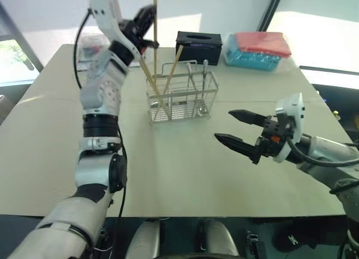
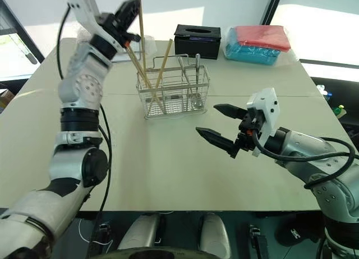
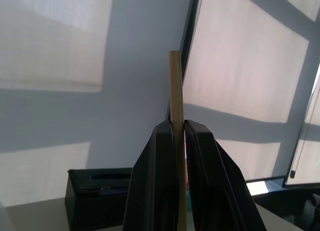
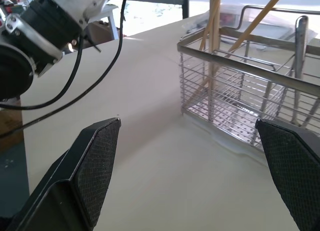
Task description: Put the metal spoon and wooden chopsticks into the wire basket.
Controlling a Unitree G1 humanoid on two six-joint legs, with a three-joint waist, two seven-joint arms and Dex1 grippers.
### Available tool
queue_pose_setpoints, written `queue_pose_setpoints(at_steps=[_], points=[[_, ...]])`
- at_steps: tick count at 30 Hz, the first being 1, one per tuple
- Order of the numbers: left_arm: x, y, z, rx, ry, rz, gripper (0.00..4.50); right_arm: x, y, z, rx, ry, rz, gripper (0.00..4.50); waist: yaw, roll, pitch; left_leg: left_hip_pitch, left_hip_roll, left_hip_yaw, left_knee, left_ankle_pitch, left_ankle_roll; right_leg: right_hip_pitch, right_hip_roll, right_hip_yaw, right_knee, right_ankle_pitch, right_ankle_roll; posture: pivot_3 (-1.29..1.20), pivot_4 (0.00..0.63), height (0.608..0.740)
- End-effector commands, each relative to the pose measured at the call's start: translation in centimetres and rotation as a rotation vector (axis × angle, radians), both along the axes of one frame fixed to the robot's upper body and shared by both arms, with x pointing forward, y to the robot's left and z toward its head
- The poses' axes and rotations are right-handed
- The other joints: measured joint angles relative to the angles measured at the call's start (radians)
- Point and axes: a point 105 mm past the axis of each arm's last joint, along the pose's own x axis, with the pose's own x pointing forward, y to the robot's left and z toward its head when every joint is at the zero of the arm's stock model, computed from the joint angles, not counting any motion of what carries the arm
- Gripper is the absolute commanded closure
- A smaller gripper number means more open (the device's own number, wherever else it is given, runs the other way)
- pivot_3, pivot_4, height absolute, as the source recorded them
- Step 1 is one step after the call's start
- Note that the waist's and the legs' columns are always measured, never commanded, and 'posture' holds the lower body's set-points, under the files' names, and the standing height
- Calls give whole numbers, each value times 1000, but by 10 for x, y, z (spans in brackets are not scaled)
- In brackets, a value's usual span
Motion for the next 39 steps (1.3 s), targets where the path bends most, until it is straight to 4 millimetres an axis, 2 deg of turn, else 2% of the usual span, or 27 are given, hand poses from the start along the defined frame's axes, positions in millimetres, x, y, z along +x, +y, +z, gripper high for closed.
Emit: queue_pose_setpoints(at_steps=[1,4,7,13,14,18,20,22,24,26,30,34,39], points=[[-4,-8,3,15,-61,11,4430,-7,1,11,14,-43,3,0,-2,0,0,0,0,0,0,0,0,0,0,0,0,0,0,0,150,667],[-1,-13,-10,22,-42,19,4430,-8,0,12,14,-41,-5,0,-2,0,0,0,0,0,0,0,0,0,0,0,0,0,0,0,150,667],[-2,-14,-17,15,-28,18,3347,-7,-2,14,18,-40,-15,0,-4,0,0,0,0,0,0,0,0,0,0,0,0,0,0,0,150,667],[-12,-13,-11,-2,-46,18,319,-3,-2,15,22,-40,-20,0,-3,0,0,0,0,0,0,0,0,0,0,0,0,0,0,0,150,667],[-16,-11,-5,-7,-61,18,49,-2,-1,15,21,-43,-19,0,-3,0,0,0,0,0,0,0,0,0,0,0,0,0,0,0,150,667],[-31,4,26,-26,-98,17,49,4,0,17,16,-55,-14,0,-5,0,0,0,0,0,0,0,0,0,0,0,0,0,0,0,150,667],[-46,12,38,61,-138,-21,49,8,-1,19,11,-64,-12,0,-8,1,0,0,0,0,-1,0,0,0,1,0,0,0,0,0,150,667],[-64,22,42,191,-157,-85,49,13,-3,20,-4,-76,-11,0,-9,2,0,0,1,0,-1,0,0,-1,1,0,0,0,0,0,150,667],[-84,38,37,381,-160,-143,49,19,-8,21,-30,-92,-11,0,-16,3,1,1,2,0,-2,0,0,-2,3,1,0,0,0,0,150,667],[-96,54,25,555,-127,-158,49,25,-14,23,-44,-102,-16,0,-23,6,1,1,2,0,-3,0,0,-2,4,2,0,-1,-1,0,150,667],[-110,108,-6,758,54,-116,49,41,-31,23,-91,-120,-56,0,-19,7,2,1,2,0,-3,0,0,-2,4,3,0,-2,-3,0,150,667],[-129,123,-21,845,118,-126,49,47,-37,20,-110,-120,-49,0,-6,7,2,1,2,0,-3,0,0,-3,3,3,-1,-3,-5,0,150,667],[-140,128,-21,844,115,-85,49,50,-34,17,-115,-118,-21,0,-3,7,3,0,2,0,-4,0,0,-4,-1,3,-2,-3,-5,0,150,667]])
